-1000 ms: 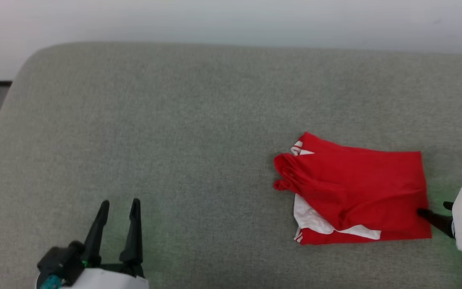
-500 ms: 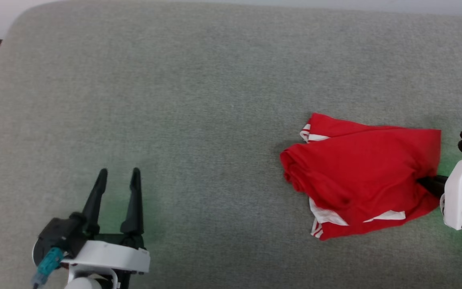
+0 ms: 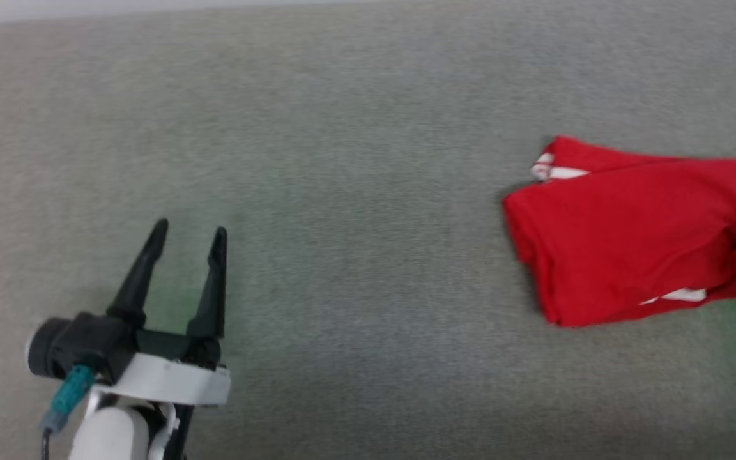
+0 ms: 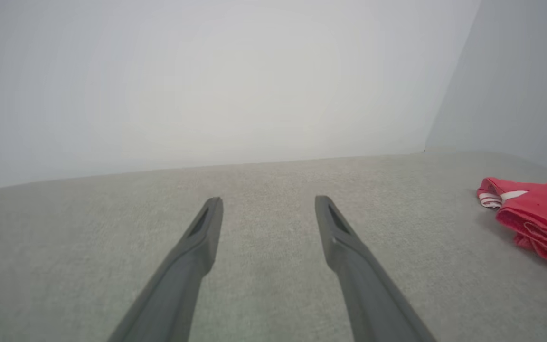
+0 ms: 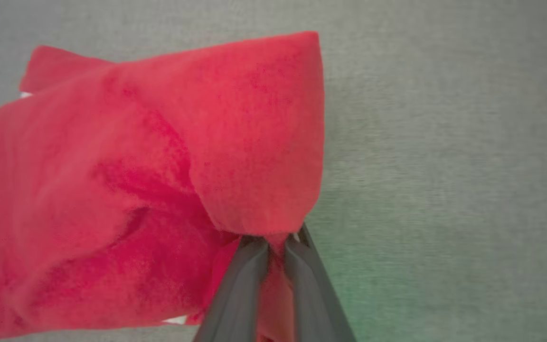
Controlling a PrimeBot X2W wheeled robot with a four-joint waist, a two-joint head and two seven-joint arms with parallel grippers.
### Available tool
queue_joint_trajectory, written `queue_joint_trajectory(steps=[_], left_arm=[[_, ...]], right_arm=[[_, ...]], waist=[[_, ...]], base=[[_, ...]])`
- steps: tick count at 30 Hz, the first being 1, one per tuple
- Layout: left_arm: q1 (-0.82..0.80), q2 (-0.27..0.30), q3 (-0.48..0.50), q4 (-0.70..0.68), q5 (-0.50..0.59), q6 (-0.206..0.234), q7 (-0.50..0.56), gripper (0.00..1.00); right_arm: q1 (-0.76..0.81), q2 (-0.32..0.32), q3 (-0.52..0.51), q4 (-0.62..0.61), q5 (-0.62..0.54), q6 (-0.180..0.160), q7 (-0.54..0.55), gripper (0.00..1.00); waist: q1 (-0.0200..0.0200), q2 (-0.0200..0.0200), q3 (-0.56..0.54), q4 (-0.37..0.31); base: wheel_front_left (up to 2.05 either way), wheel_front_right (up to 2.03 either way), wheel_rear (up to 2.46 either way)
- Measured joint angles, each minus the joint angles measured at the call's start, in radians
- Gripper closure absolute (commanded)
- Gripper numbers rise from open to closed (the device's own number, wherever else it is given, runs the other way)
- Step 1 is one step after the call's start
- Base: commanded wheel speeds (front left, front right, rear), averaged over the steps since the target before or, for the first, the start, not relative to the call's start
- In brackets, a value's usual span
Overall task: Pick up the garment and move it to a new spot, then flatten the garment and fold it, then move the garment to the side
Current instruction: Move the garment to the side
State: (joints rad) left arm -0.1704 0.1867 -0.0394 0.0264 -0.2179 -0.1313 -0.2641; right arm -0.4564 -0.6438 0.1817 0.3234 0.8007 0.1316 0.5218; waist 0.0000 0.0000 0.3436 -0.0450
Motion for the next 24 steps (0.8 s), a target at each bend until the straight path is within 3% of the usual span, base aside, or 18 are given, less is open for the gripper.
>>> queue_joint_trajectory(steps=[11, 17, 24], left_arm=[[-0.189, 0.113, -0.091, -0.052, 0.035, 0.000, 0.000, 0.00], [-0.317, 0.177, -0.170, -0.069, 0.035, 0.000, 0.000, 0.00], [-0.428, 0.244, -0.244, -0.102, -0.001, 0.000, 0.000, 0.00]], right_arm=[[-0.119, -0.061, -0.144, 0.125, -0.020, 0.000, -0.101, 1.00], [-0.234, -0.070, -0.157, 0.218, -0.063, 0.000, -0.155, 1.00], [-0.362, -0.042, -0.088, 0.368, -0.129, 0.000, -0.227, 1.00]], waist=[[0.0000, 0.0000, 0.077, -0.126], [0.0000, 0.0000, 0.160, -0.166], [0.0000, 0.0000, 0.254, -0.206]], base=[[0.00, 0.00, 0.00], [0.00, 0.00, 0.00], [0.00, 0.00, 0.00]])
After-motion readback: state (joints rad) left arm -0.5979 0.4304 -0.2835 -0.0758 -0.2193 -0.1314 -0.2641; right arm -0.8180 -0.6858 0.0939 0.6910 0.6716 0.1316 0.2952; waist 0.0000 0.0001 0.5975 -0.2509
